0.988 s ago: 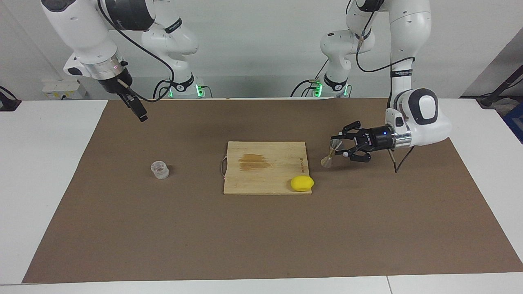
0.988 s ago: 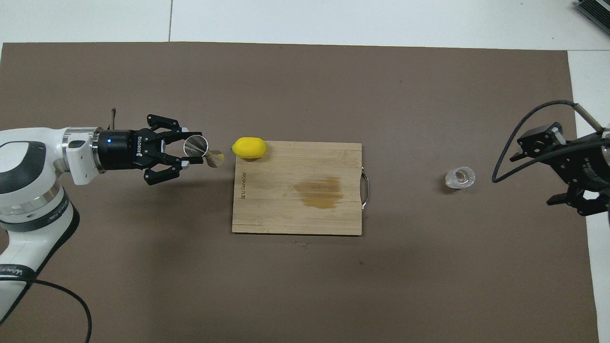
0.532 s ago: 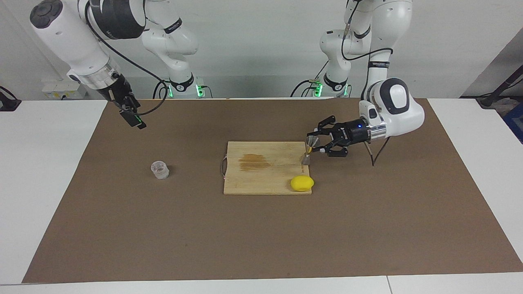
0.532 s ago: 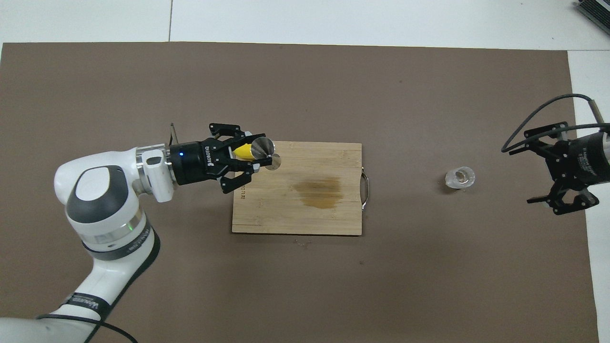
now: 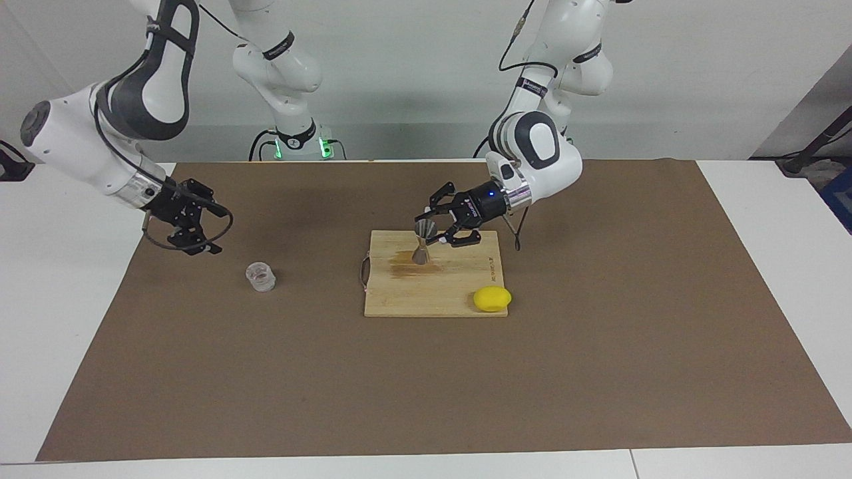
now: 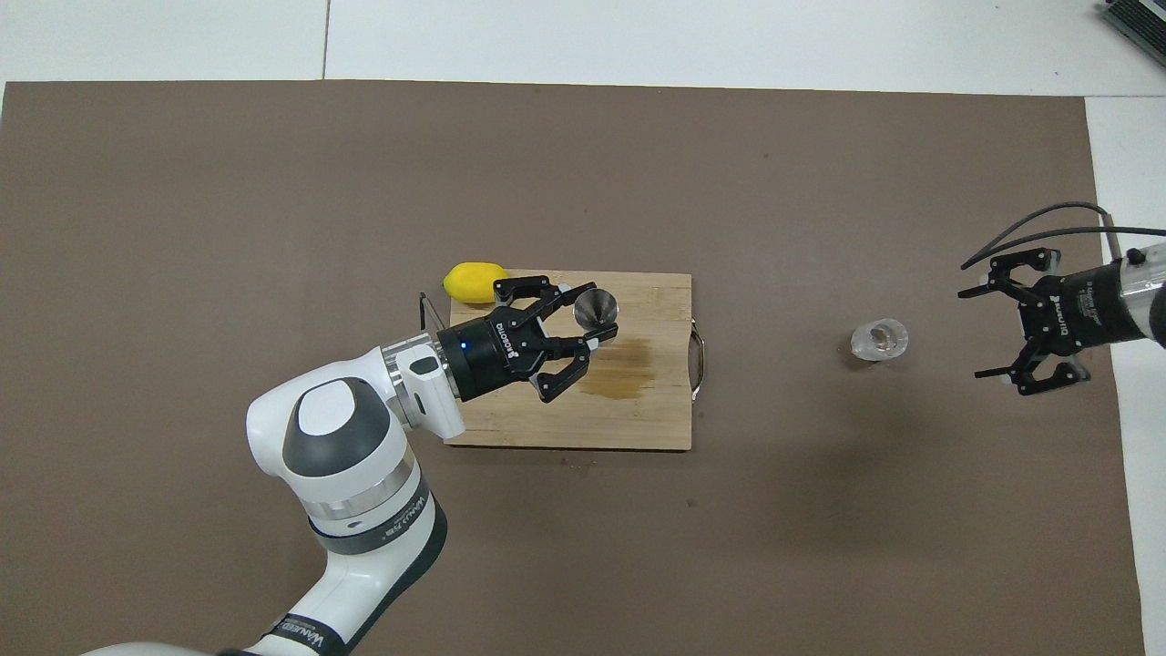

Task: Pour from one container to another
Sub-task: 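Carry the metal cup onto the board while the right gripper reaches the glass, then release the metal cup on the board while the right gripper grasps the glass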

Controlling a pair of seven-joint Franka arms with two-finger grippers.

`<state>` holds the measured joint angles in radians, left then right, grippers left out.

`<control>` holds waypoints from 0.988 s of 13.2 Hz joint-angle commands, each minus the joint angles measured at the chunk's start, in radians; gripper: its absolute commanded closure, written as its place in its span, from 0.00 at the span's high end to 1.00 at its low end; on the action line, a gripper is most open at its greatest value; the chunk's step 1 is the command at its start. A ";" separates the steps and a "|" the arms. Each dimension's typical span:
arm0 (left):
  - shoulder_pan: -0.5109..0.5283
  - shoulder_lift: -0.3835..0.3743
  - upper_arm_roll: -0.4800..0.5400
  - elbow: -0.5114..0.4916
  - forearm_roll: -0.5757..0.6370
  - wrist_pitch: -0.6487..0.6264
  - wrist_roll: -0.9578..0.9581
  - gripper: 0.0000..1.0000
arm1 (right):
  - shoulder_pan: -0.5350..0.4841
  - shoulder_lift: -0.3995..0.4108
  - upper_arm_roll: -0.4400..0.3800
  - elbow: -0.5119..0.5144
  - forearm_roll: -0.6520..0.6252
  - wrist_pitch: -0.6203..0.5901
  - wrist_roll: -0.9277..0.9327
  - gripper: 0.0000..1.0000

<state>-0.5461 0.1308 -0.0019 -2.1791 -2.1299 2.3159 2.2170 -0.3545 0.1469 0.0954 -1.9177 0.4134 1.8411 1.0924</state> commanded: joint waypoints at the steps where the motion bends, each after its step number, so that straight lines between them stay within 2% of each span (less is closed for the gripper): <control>1: -0.018 0.036 0.019 -0.015 -0.076 -0.024 0.153 0.35 | -0.047 0.065 0.012 -0.007 0.068 0.044 -0.089 1.00; 3: -0.029 0.050 0.019 -0.025 -0.102 -0.027 0.209 0.35 | -0.054 0.080 0.012 -0.041 0.099 0.102 -0.123 1.00; 8: -0.094 0.078 0.020 -0.044 -0.200 -0.039 0.250 0.35 | -0.087 0.207 0.012 -0.046 0.235 0.106 -0.256 1.00; 13: -0.107 0.081 0.022 -0.060 -0.203 -0.032 0.251 0.38 | -0.075 0.194 0.012 -0.136 0.350 0.153 -0.282 1.00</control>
<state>-0.6339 0.2217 0.0004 -2.2135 -2.3047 2.3002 2.4387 -0.4252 0.3699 0.0972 -1.9942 0.7080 1.9592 0.8516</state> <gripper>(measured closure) 0.489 0.000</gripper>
